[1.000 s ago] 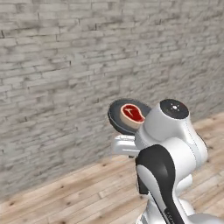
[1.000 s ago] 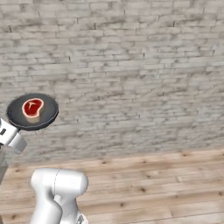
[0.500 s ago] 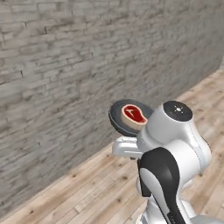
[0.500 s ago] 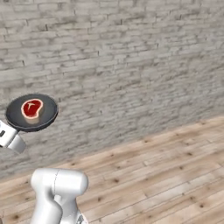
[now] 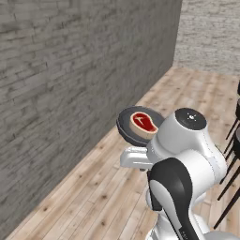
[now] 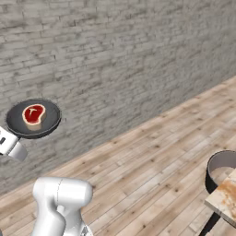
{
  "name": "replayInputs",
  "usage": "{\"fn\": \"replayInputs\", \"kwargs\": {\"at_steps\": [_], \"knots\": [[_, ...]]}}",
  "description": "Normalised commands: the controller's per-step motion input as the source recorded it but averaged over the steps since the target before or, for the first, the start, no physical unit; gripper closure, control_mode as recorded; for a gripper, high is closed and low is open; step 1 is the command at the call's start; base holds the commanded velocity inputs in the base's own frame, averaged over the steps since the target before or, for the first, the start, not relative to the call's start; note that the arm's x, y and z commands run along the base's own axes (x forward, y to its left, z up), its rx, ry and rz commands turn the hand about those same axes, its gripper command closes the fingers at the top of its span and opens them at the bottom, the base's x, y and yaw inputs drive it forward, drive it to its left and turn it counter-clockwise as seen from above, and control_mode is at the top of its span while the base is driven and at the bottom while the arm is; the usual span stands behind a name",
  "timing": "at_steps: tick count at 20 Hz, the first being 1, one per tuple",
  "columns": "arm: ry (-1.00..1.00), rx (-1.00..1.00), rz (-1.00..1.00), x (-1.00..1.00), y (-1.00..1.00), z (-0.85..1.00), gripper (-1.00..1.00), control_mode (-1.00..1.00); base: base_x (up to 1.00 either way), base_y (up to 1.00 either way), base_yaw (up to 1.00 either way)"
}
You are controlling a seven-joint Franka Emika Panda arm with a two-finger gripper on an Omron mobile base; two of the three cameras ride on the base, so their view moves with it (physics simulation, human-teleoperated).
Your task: Pick up the pan with the steak in it and place it on the dining table. Then place the steak on the plate.
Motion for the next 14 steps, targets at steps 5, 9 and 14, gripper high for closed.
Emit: {"fn": "replayInputs", "kwargs": {"at_steps": [5, 9, 14], "knots": [[0.00, 0.00, 0.00, 0.00, 0.00, 0.00, 1.00, 1.00, 0.00, 0.00, -0.50], [0.00, 0.00, 0.00, 0.00, 0.00, 0.00, 1.00, 1.00, 0.00, 0.00, -0.50], [0.00, 0.00, 0.00, 0.00, 0.00, 0.00, 1.00, 1.00, 0.00, 0.00, -0.50]]}}
